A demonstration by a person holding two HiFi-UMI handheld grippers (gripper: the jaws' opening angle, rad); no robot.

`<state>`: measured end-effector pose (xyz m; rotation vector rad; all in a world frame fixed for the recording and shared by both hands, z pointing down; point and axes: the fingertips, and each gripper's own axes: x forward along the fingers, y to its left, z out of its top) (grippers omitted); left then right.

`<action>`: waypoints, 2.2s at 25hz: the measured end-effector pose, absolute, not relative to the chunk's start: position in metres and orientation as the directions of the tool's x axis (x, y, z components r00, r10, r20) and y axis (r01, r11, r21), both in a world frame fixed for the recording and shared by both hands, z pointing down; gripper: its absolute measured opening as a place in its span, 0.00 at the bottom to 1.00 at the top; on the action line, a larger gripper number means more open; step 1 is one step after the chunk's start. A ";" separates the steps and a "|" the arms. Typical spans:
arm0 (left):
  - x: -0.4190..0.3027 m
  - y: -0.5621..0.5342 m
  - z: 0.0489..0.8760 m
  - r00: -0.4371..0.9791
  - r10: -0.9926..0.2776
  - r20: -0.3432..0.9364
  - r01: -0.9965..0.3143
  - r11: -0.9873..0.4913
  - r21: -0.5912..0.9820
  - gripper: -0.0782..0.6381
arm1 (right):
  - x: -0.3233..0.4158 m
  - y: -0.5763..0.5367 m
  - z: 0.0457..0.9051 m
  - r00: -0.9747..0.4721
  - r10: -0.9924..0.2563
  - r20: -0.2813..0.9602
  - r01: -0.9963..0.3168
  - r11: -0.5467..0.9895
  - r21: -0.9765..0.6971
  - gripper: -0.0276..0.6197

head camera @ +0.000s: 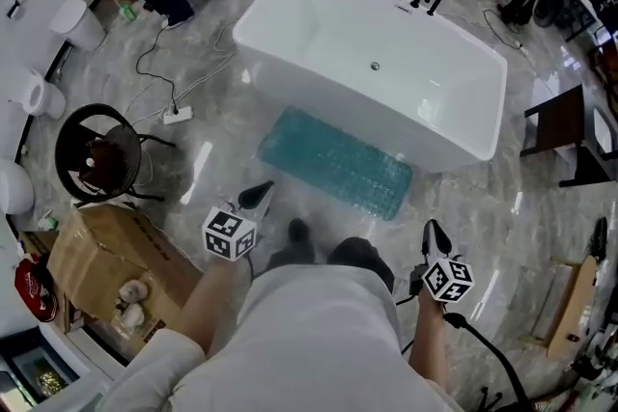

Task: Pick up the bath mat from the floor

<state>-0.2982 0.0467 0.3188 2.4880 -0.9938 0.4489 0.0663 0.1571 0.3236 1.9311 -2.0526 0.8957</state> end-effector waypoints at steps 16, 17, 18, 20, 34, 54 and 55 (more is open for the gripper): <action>-0.176 -0.022 0.343 0.727 -0.477 0.494 -0.660 -0.682 0.313 0.11 | 0.160 0.126 0.367 -0.092 -0.796 0.598 -0.958 -0.094 -0.272 0.05; -0.168 -0.026 0.345 0.727 -0.473 0.498 -0.659 -0.683 0.313 0.11 | 0.166 0.123 0.370 -0.093 -0.792 0.603 -0.959 -0.091 -0.267 0.05; -0.161 -0.030 0.347 0.726 -0.469 0.503 -0.659 -0.683 0.314 0.11 | 0.172 0.121 0.374 -0.095 -0.787 0.609 -0.960 -0.089 -0.265 0.05; -0.146 -0.037 0.351 0.722 -0.464 0.514 -0.660 -0.683 0.312 0.11 | 0.187 0.115 0.383 -0.100 -0.776 0.623 -0.958 -0.093 -0.270 0.05; -0.087 -0.097 0.420 0.677 -0.443 0.589 -0.685 -0.671 0.284 0.11 | 0.256 0.062 0.463 -0.153 -0.708 0.690 -0.949 -0.088 -0.301 0.05; -0.155 -0.187 0.552 0.667 -0.343 0.661 -0.659 -0.685 0.310 0.11 | 0.221 0.027 0.563 -0.012 -0.613 0.790 -0.926 -0.291 -0.241 0.05; -0.157 -0.191 0.563 0.670 -0.335 0.663 -0.655 -0.687 0.315 0.11 | 0.218 0.024 0.572 -0.004 -0.609 0.793 -0.924 -0.302 -0.237 0.05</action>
